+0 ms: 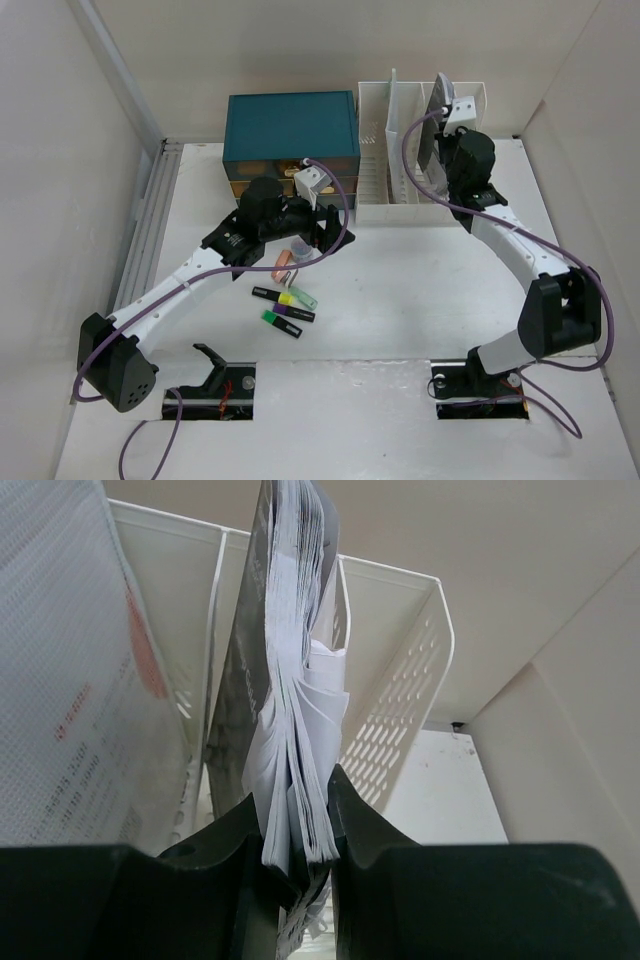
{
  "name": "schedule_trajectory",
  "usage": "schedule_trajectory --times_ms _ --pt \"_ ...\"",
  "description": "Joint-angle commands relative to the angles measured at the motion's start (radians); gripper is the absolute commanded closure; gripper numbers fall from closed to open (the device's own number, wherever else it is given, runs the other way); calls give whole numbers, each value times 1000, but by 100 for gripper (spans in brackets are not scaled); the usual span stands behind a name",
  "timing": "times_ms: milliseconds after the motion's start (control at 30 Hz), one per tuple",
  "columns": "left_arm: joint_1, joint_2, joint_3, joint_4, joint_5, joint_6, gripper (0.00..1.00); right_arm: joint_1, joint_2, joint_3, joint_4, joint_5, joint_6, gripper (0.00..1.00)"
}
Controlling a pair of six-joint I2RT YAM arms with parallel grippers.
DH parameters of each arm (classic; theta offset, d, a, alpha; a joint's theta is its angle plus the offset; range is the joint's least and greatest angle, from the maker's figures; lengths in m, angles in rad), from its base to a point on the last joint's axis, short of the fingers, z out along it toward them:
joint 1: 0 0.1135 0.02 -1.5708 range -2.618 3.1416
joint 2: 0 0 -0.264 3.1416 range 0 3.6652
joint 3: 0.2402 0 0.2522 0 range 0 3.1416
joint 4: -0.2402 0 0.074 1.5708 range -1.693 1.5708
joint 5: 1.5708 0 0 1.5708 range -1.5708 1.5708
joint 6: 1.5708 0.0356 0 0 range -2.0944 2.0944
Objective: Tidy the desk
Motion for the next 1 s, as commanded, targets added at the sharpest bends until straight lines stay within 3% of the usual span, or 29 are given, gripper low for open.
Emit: schedule_trajectory --times_ms 0,967 --pt "1 -24 -4 18 0 14 13 -2 -14 34 214 -57 79 100" --pt "1 -24 -4 18 -9 14 13 37 -45 56 68 -97 293 100"
